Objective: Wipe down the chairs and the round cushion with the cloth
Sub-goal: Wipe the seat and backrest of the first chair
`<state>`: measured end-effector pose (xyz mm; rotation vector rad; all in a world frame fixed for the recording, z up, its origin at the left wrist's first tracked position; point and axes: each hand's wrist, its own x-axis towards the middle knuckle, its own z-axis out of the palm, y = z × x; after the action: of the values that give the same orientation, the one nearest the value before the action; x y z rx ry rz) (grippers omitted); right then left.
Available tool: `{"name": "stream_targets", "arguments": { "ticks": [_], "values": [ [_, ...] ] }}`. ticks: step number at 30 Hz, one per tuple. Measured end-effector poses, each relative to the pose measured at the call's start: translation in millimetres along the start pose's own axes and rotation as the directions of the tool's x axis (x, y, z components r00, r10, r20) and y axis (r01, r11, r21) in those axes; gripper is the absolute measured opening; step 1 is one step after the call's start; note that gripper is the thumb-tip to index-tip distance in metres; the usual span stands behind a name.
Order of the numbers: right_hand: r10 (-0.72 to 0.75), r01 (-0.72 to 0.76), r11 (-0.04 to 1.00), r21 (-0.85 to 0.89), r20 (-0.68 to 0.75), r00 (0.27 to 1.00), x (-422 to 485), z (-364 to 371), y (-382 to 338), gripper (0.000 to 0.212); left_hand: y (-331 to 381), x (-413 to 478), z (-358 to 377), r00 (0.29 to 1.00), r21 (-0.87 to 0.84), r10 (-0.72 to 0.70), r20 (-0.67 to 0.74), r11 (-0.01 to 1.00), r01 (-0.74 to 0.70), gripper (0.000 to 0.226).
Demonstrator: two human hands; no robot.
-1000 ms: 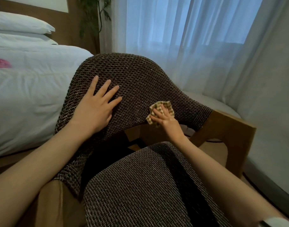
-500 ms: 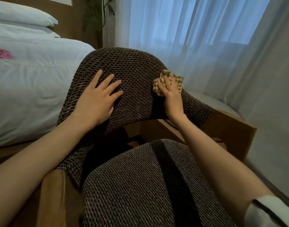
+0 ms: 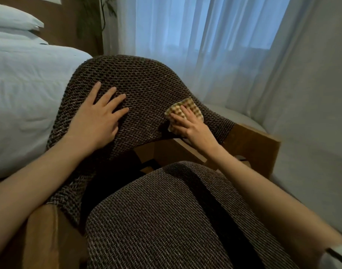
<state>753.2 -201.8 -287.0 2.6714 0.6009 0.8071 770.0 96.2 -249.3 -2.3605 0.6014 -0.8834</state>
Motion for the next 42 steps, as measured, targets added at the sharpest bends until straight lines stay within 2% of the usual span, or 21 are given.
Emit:
{"name": "stream_targets", "arguments": {
  "ticks": [2, 4, 9, 13, 15, 18, 20, 22, 27, 30, 32, 33, 35, 37, 39, 41, 42],
  "values": [
    [0.005, 0.003, 0.998, -0.068, 0.106, 0.994, 16.7, -8.6, 13.1, 0.037, -0.6, -0.4, 0.4, 1.000, 0.005, 0.004, -0.006, 1.000, -0.004, 0.056],
    [0.089, -0.073, 0.994, -0.086, 0.198, 0.976, 17.3, -7.1, 20.8, 0.040, -2.8, -0.1, 0.9, 1.000, -0.012, 0.002, -0.006, 1.000, -0.002, 0.056],
    [0.370, -0.344, 0.928, -0.141, 0.261, 0.892, -40.3, -10.3, 27.1, 0.039, -4.4, 1.1, 0.1, 1.000, -0.040, 0.008, 0.000, 0.999, -0.008, 0.055],
    [0.493, -0.431, 0.865, -0.257, 0.282, 0.823, -77.5, -17.2, 5.1, 0.032, -3.6, -1.1, -0.9, 1.000, -0.051, 0.004, -0.010, 0.999, -0.005, 0.054],
    [0.435, -0.378, 0.895, -0.237, 0.271, 0.859, -78.9, -18.0, -6.7, 0.032, -3.7, -1.3, -0.7, 1.000, -0.072, 0.002, -0.008, 0.997, -0.003, 0.053],
    [0.167, -0.136, 0.981, -0.135, 0.252, 0.953, -57.1, -15.2, -13.0, 0.034, -4.1, 0.0, 0.7, 1.000, -0.096, 0.003, -0.013, 0.995, -0.004, 0.053],
    [0.055, -0.010, 0.989, -0.145, 0.312, 0.948, -35.1, -9.3, -11.5, 0.036, -5.5, -0.6, 0.9, 1.000, -0.127, 0.002, -0.025, 0.992, -0.005, 0.053],
    [0.066, 0.003, 0.983, -0.186, 0.360, 0.931, -22.9, -4.5, -1.0, 0.039, -6.1, -1.0, 0.3, 0.999, -0.138, 0.000, -0.034, 0.990, -0.005, 0.052],
    [0.197, -0.149, 0.977, -0.153, 0.380, 0.904, -60.0, -8.1, 27.8, 0.037, -6.4, 1.0, -2.3, 0.999, -0.177, 0.002, -0.052, 0.984, -0.011, 0.049],
    [0.425, -0.431, 0.901, -0.054, 0.317, 0.848, -89.3, -18.4, 18.6, 0.034, -7.4, 0.5, -4.0, 0.999, -0.190, -0.002, -0.049, 0.982, -0.007, 0.049],
    [0.526, -0.554, 0.833, 0.009, 0.300, 0.796, -100.0, -27.7, 5.1, 0.029, -7.8, -0.8, -6.6, 0.999, -0.208, -0.002, -0.040, 0.978, -0.006, 0.049],
    [0.568, -0.608, 0.790, 0.080, 0.281, 0.774, -101.9, -32.9, -1.3, 0.029, -7.6, -1.7, -8.1, 0.999, -0.230, -0.001, -0.045, 0.973, -0.009, 0.049],
    [0.663, -0.704, 0.618, 0.351, 0.249, 0.706, -97.0, -47.1, -12.4, 0.040, -7.4, -4.0, -14.0, 0.997, -0.337, -0.020, -0.079, 0.941, -0.008, 0.049],
    [0.718, -0.672, 0.419, 0.611, 0.231, 0.657, -81.2, -61.8, -21.7, 0.052, -9.2, -10.3, -21.8, 0.989, -0.472, -0.099, -0.112, 0.881, 0.035, 0.050],
    [0.704, -0.576, 0.304, 0.759, 0.229, 0.673, -55.5, -75.5, -33.8, 0.059, -14.0, -24.2, -26.7, 0.968, -0.552, -0.225, -0.115, 0.824, 0.126, 0.053],
    [0.653, -0.482, 0.331, 0.811, 0.171, 0.738, -23.5, -87.5, -48.5, 0.061, -21.2, -43.0, -27.7, 0.914, -0.661, -0.398, -0.083, 0.709, 0.248, 0.057],
    [0.630, -0.444, 0.355, 0.823, 0.141, 0.764, -6.6, -93.0, -57.1, 0.061, -25.2, -52.8, -27.4, 0.882, -0.717, -0.471, -0.022, 0.622, 0.315, 0.059]
  ]
}}
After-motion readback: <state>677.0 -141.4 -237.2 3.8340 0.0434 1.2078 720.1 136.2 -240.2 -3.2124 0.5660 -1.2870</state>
